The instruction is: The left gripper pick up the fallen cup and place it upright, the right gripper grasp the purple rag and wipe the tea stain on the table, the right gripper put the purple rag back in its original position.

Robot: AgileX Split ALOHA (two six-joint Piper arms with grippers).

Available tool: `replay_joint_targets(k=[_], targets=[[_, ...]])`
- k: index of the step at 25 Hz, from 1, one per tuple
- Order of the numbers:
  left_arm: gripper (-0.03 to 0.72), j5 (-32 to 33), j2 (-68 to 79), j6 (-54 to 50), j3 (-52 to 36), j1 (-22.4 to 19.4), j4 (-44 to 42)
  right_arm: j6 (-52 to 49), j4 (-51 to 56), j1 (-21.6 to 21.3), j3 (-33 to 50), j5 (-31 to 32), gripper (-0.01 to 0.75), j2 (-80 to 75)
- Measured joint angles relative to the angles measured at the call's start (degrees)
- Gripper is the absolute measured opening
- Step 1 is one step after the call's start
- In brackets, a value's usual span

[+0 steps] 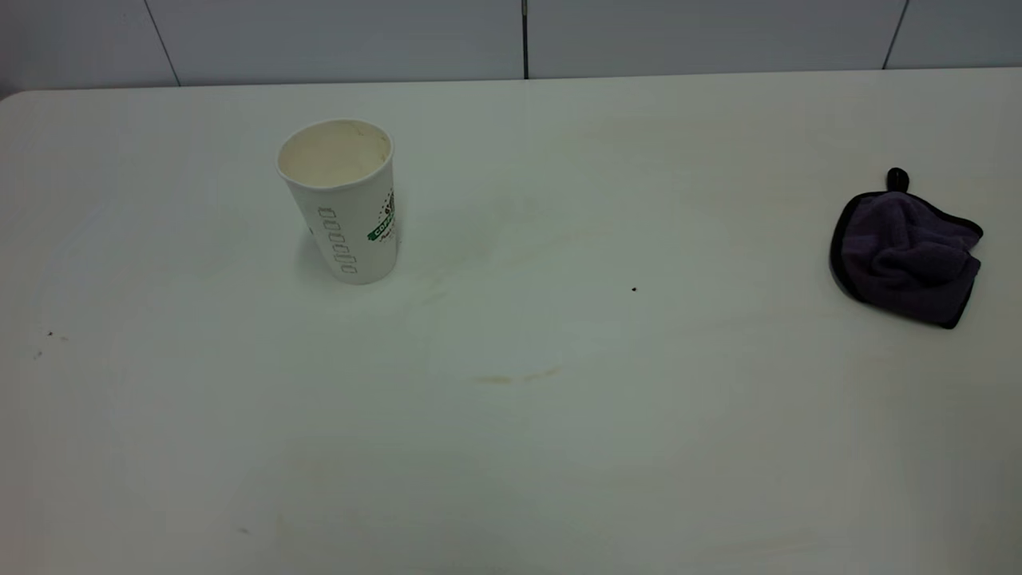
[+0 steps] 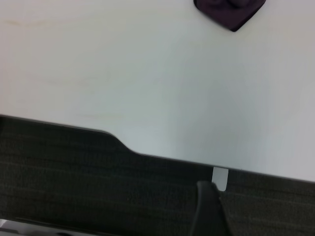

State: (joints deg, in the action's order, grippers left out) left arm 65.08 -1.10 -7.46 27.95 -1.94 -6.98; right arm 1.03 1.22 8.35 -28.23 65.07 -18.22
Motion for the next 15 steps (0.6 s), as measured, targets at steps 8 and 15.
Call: replay_joint_targets(k=[8,15], targets=[[0.313,0.0,0.0,0.0,0.0,0.0,0.0,0.06,0.05,-0.76,0.05,0.12,0.527,1.3],[0.313,0.0,0.0,0.0,0.0,0.0,0.0,0.59,-1.22,-8.12,0.05,-0.26,0.49,11.01]])
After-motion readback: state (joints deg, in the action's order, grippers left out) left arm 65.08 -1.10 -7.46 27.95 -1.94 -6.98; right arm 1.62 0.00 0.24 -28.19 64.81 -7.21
